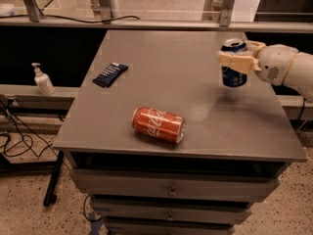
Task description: Place pepsi can upright
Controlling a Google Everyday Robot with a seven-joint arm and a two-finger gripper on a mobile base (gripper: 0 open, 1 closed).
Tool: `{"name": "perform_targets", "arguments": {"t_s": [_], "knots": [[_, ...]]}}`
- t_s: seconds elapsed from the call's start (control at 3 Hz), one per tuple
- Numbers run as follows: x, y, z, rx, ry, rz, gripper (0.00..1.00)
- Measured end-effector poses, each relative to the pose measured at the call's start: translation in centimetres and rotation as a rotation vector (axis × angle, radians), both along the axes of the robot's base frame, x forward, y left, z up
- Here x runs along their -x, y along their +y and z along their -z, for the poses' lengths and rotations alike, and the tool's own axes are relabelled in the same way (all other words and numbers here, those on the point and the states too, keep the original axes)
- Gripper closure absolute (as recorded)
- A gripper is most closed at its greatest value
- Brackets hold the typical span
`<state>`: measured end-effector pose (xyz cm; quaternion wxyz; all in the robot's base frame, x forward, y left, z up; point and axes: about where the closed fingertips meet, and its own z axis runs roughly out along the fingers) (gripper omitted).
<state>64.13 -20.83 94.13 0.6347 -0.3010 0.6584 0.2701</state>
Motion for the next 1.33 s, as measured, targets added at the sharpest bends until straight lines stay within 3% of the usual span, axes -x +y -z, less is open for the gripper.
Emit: {"name": "perform_targets", "arguments": {"t_s": [0.33, 1.0, 1.33], "knots": [[1.0, 0.4, 0.9, -0.024, -0.056, -0.053, 1.0], [2.0, -0.1, 2.1, -0.113, -0.099, -0.09, 1.0], [2.5, -0.7, 2.9, -0.162, -0.085, -0.098, 0.84]]}}
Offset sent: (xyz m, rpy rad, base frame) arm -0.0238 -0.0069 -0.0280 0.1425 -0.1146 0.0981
